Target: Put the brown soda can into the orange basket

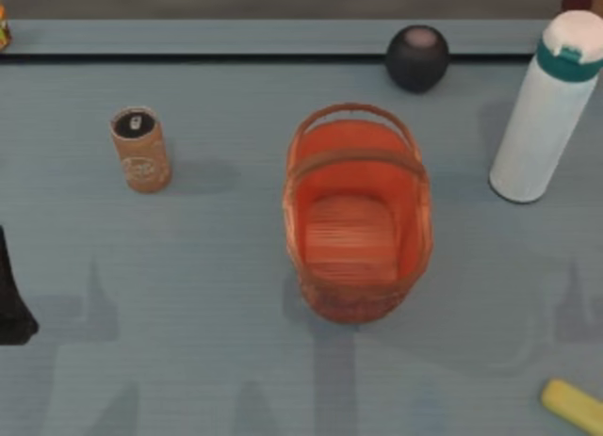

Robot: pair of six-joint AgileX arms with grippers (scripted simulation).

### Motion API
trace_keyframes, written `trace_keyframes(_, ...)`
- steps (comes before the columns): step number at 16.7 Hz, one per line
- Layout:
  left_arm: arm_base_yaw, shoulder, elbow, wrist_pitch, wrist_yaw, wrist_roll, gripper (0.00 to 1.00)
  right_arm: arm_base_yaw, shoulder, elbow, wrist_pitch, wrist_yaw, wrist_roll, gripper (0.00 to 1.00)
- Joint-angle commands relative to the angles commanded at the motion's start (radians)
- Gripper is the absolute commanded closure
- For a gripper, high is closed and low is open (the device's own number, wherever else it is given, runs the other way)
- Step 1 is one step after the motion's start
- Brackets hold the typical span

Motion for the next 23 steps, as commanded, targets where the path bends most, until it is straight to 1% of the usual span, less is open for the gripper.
trace_keyframes(4, -0.008, 0.029, 0.028, -0.025, 0.005, 0.008, 0.00, 0.000, 0.000, 0.000, 0.000, 0.000, 0.000, 0.00)
trace_keyframes(6, -0.024, 0.098, 0.092, -0.082, 0.014, 0.028, 0.00, 0.000, 0.000, 0.000, 0.000, 0.000, 0.000, 0.00)
trace_keyframes(9, -0.057, 0.274, 0.251, -0.219, 0.030, 0.077, 0.00, 0.000, 0.000, 0.000, 0.000, 0.000, 0.000, 0.00)
trace_keyframes(14, -0.116, 0.705, 0.635, -0.529, 0.048, 0.193, 0.00, 0.000, 0.000, 0.000, 0.000, 0.000, 0.000, 0.00)
trace_keyframes(18, -0.158, 1.123, 1.010, -0.804, 0.054, 0.300, 0.00, 0.000, 0.000, 0.000, 0.000, 0.000, 0.000, 0.00)
trace_keyframes(23, -0.193, 1.661, 1.504, -1.114, 0.048, 0.434, 0.00, 0.000, 0.000, 0.000, 0.000, 0.000, 0.000, 0.00)
